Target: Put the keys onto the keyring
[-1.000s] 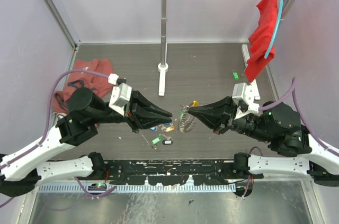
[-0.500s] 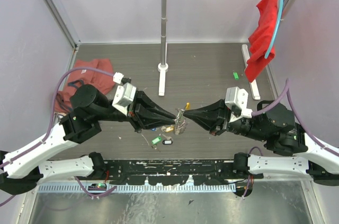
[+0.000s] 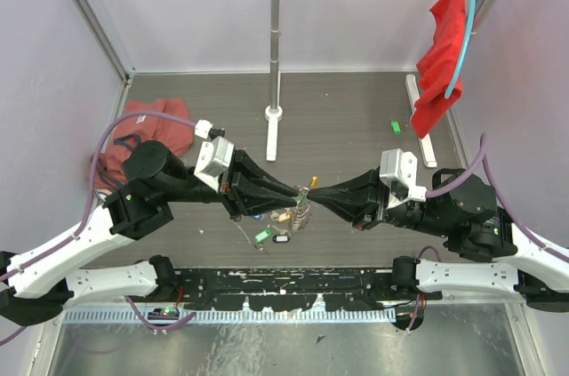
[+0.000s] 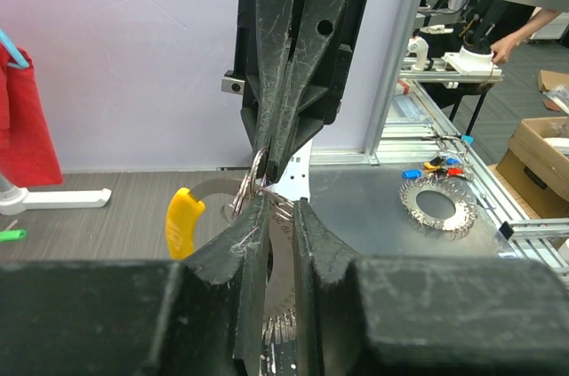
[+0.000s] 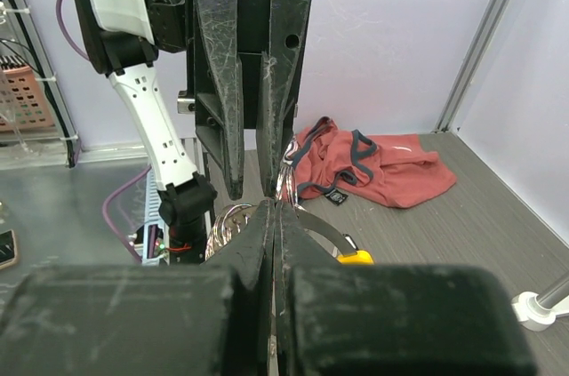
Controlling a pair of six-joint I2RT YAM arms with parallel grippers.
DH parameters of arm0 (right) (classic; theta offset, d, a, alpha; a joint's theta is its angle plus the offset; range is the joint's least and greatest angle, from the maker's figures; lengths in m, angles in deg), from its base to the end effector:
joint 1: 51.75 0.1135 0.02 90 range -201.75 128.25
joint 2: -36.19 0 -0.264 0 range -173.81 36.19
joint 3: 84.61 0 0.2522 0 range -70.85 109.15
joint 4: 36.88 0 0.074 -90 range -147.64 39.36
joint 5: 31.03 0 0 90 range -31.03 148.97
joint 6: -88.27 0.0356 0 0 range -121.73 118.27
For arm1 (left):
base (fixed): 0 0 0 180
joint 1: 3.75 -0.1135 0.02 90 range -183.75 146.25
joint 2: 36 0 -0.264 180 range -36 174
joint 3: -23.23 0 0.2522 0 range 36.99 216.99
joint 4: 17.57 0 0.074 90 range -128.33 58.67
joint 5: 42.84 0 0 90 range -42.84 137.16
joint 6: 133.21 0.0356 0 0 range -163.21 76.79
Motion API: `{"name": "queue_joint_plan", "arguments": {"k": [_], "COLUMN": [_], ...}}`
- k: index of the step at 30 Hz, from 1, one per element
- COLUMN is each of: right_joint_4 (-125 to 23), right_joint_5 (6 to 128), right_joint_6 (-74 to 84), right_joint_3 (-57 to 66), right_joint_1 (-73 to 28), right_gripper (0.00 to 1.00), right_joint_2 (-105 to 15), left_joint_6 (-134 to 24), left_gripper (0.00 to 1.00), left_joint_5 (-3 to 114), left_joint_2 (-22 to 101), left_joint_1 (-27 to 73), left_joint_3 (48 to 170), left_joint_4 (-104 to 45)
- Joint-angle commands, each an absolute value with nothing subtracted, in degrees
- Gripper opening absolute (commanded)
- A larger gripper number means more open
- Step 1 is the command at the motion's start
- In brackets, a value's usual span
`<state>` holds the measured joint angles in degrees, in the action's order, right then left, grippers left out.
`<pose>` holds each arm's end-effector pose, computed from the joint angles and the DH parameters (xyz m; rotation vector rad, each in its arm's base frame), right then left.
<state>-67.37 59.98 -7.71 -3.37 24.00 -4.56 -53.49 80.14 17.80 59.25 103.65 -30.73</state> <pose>0.0289 0.1162 0.4686 -0.9767 1.1053 1.0160 0.0692 -0.1786 0.4637 1.1210 1.0480 -1.4282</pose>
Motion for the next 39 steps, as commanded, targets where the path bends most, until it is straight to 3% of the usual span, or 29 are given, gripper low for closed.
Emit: {"name": "queue_joint_plan", "arguments": {"k": [1, 39], "right_joint_4": [-62.3, -61.3], "right_joint_5": [61.3, 60.6], "right_joint_6": [-8.5, -8.7], "right_joint_3": [-2.9, -3.7], "right_joint_1": [24.1, 24.2], "right_gripper": [0.01, 0.01], "right_joint_2": [-4.1, -4.7], "left_joint_6": [-53.0, -54.3], "left_gripper": [0.24, 0.19], "left_joint_5": [79.0, 82.5], "left_joint_2": [17.7, 18.2], "left_joint_1": [59.2, 59.2], "left_joint_3": [105.1, 105.2], "left_joint_4": [-29.9, -28.8]}}
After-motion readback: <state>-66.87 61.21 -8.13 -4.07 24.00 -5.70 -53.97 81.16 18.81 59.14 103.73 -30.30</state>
